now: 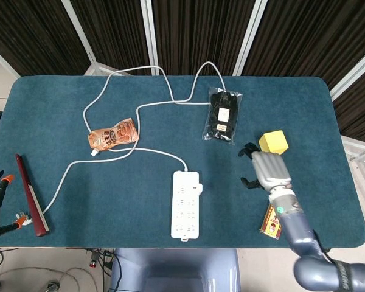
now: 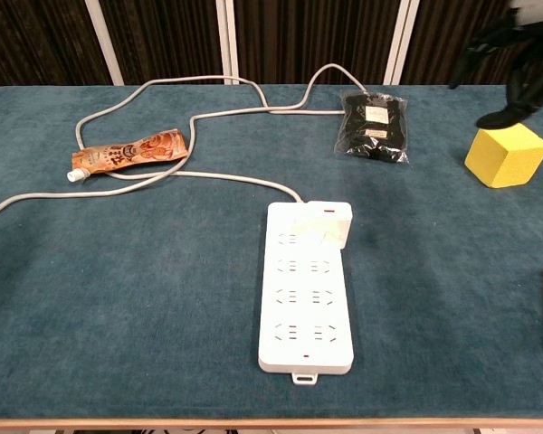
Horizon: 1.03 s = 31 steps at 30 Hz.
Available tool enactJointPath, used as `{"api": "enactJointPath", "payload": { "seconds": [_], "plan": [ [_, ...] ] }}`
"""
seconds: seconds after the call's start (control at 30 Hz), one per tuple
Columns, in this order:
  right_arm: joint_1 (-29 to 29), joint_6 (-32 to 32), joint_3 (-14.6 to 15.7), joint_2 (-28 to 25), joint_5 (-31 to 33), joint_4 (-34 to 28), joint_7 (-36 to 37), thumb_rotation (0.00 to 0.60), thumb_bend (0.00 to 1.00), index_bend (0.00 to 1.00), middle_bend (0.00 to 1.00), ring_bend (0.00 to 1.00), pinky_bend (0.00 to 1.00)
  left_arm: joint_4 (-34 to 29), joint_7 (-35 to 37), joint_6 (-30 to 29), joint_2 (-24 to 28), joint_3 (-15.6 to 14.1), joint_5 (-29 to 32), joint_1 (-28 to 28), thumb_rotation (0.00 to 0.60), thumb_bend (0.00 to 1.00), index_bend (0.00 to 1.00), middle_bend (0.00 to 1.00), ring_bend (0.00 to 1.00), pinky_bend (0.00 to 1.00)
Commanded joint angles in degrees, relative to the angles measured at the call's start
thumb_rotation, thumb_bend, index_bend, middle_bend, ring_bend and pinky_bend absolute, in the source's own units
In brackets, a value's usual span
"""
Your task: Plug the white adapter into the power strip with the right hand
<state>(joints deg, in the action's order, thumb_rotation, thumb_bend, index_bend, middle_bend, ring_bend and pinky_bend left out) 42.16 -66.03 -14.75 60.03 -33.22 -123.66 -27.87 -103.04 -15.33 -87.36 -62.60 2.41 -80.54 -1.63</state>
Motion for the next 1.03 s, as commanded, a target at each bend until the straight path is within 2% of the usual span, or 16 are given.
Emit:
{"api": "enactJointPath", "payload": {
  "seconds": [0.03, 0.2, 0.33, 0.47, 0.63, 1.03],
  "plan": [
    [-16.6, 2.4, 6.8, -5.1, -26.3, 4.1, 20.4, 0.600, 0.36, 0.29, 0.07, 0.27, 0.45, 0.0, -0.2, 0.0, -0.1, 0.0, 0.0, 0.0, 0.600, 0.10, 0.13, 0.00, 0.00, 0.00],
    [-27.1, -12.5, 12.6, 2.0, -45.2, 16.4, 27.1, 0.600, 0.36, 0.23, 0.05, 0.18, 0.34, 0.0, -0.3, -0.1, -0.1, 0.0, -0.1, 0.1, 0.600, 0.10, 0.13, 0.00, 0.00, 0.00],
    [-32.1, -21.4, 15.3, 7.0, -52.1, 26.0, 24.1, 0.600, 0.31, 0.19, 0.04, 0.14, 0.28, 0.2, -0.1, -0.2, -0.1, 0.1, -0.1, 0.0, 0.600, 0.10, 0.13, 0.00, 0.00, 0.00],
    [-34.9, -25.6, 16.1, 9.2, -54.1, 32.0, 19.6, 0.600, 0.30, 0.17, 0.03, 0.12, 0.26, 0.5, 0.2, -0.2, -0.2, 0.0, -0.6, 0.0, 0.600, 0.10, 0.13, 0.00, 0.00, 0.00],
    [-35.4, -27.5, 14.9, 10.4, -55.5, 35.6, 16.6, 0.600, 0.30, 0.16, 0.03, 0.12, 0.25, 0.8, 0.5, -0.4, -0.5, -0.2, -1.7, -0.1, 0.600, 0.10, 0.13, 0.00, 0.00, 0.00],
    [-35.5, -24.5, 15.2, 8.1, -55.9, 35.1, 17.7, 0.600, 0.30, 0.15, 0.03, 0.12, 0.25, 1.7, 1.8, -1.5, -0.7, -0.3, -3.7, 0.1, 0.600, 0.10, 0.13, 0.00, 0.00, 0.00]
  ]
}}
